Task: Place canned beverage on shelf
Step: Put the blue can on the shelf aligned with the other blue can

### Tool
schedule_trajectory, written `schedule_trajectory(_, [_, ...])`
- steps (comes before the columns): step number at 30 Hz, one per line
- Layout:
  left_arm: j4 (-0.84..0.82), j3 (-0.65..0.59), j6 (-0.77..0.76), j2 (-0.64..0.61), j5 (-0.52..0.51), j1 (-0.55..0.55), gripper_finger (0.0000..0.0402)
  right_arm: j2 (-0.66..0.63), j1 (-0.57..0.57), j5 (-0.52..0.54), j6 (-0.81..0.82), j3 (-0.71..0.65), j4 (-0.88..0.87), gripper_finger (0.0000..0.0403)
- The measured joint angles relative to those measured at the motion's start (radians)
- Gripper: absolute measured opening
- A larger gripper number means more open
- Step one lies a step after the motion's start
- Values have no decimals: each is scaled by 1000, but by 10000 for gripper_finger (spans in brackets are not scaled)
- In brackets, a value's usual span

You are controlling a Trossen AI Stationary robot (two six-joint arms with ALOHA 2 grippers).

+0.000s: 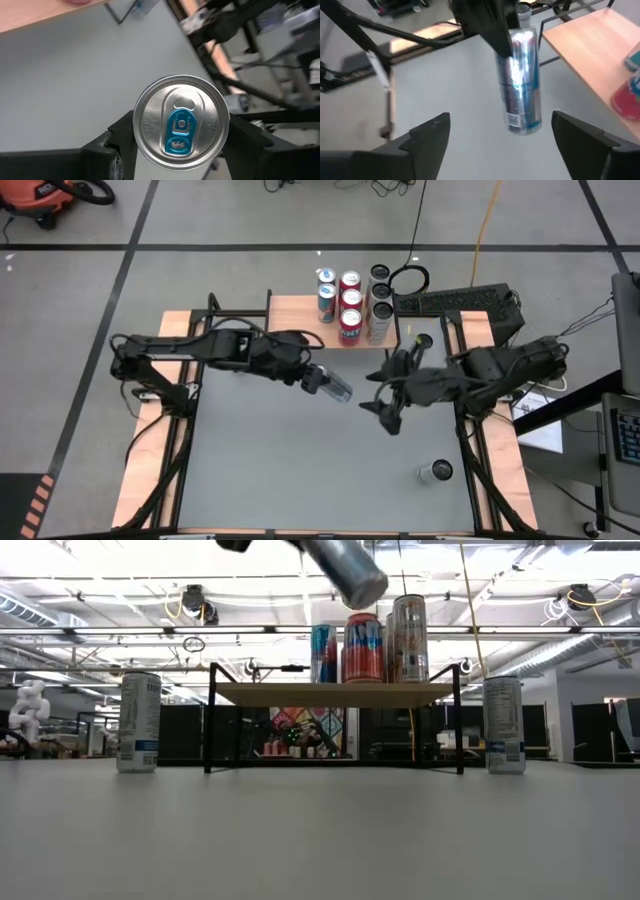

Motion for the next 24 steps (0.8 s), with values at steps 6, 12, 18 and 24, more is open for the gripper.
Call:
schedule_trajectory(6, [72, 5, -25, -44, -58, -54, 211, 76, 46, 180, -74, 0, 6, 358])
schedule_trajectory(12, [132, 5, -53, -54, -99, -117, 211, 132, 48, 206, -83, 0, 10, 379])
schedule_trajectory(18, [195, 5, -78, -59, -143, -146, 211, 164, 48, 207, -87, 0, 10, 379])
schedule_trajectory(24, [207, 5, -79, -58, -143, -148, 212, 165, 48, 233, -75, 0, 8, 377])
